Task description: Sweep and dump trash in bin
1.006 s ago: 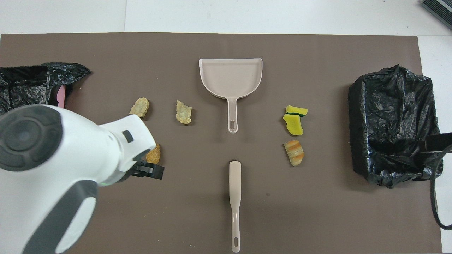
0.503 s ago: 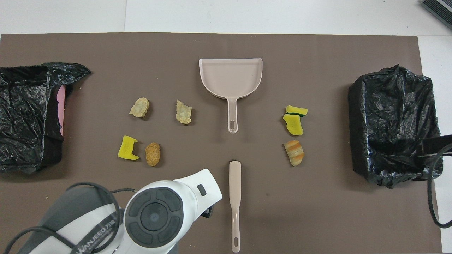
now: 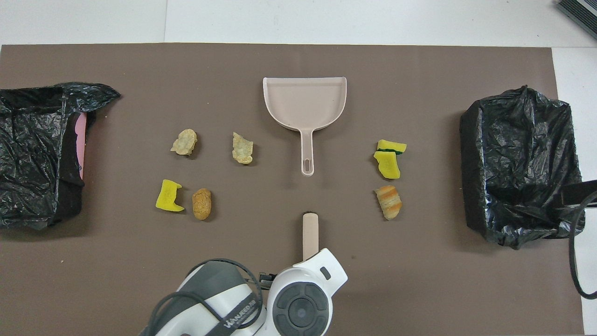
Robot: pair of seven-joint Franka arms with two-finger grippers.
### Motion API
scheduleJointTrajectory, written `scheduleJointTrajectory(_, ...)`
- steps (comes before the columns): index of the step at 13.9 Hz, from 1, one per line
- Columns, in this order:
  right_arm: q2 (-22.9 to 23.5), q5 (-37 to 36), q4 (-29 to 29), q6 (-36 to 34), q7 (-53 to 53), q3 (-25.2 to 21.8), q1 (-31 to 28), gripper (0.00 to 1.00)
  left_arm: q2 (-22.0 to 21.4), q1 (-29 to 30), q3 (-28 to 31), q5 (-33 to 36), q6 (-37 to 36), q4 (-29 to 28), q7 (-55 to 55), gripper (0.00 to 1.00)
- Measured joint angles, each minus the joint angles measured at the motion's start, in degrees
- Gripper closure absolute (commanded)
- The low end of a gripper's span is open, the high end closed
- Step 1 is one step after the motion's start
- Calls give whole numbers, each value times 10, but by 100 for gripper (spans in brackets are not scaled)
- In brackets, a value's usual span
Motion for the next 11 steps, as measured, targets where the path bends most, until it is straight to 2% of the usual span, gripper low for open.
scheduleJointTrajectory(3,0,0,0,0,0,1,1,0,53,-31,1,0,28,1,-9,0)
scheduleJointTrajectory(6,0,0,-1,0,0,1,1,0,75,-56,0,0,29,3,-16,0)
scheduleJointTrajectory(8,0,0,-2,-1,0,0,0,0,74,-57,3,0,28,7,-17,19)
scheduleJointTrajectory(11,0,0,-6,-1,0,0,0,0,73,-57,5,0,25,13,-23,63)
